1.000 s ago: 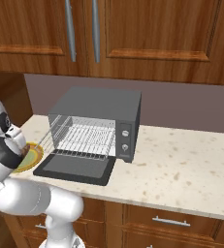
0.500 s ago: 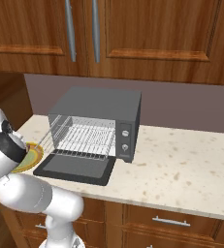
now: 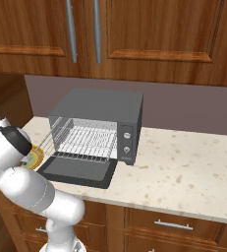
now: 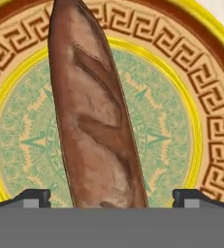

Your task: Pull the toaster oven rack outwards. Pick up the baguette from the plate and place it on the toaster oven rack. Close the toaster oven door fully and set the temperature to the lowest setting.

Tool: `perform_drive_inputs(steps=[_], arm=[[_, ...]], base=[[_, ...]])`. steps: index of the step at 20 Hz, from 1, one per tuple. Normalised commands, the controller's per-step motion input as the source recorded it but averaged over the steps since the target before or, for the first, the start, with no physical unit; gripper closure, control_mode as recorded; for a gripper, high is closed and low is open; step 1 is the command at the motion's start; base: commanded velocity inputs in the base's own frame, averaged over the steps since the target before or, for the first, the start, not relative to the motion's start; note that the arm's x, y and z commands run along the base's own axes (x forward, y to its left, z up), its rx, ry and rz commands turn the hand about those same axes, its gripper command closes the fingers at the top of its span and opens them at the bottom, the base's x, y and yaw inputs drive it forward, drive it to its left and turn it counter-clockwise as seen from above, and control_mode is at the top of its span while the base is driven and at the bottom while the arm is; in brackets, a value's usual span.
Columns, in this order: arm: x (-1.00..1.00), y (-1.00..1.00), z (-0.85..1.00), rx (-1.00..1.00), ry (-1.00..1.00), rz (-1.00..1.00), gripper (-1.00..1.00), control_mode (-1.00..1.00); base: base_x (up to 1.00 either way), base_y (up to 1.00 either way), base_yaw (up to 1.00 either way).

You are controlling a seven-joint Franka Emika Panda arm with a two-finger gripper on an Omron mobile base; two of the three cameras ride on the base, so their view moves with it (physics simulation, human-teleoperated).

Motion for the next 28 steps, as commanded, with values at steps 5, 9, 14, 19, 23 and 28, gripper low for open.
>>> perform_drive_inputs(steps=[5, 9, 14, 19, 23, 28], arm=[[0.06, 0.05, -0.23, 0.02, 0.0, 0.0, -1.0, -1.0], [0.0, 0.0, 0.0, 0.0, 0.0, 0.0, 1.0, -1.0], [-0.09, 0.0, 0.28, 0.0, -0.07, 0.0, 1.0, -1.0], [-0.23, 0.0, 0.98, 0.0, -0.21, 0.0, 1.0, -1.0], [-0.43, -0.16, 1.0, 0.0, -0.05, 0.0, 1.0, -1.0], [-0.62, -0.51, 0.99, 0.0, -0.01, 0.02, 1.0, -1.0]], base=[[0.0, 0.0, 0.0], [0.0, 0.0, 0.0], [0.0, 0.0, 0.0], [0.0, 0.0, 0.0], [0.0, 0.0, 0.0], [0.0, 0.0, 0.0]])
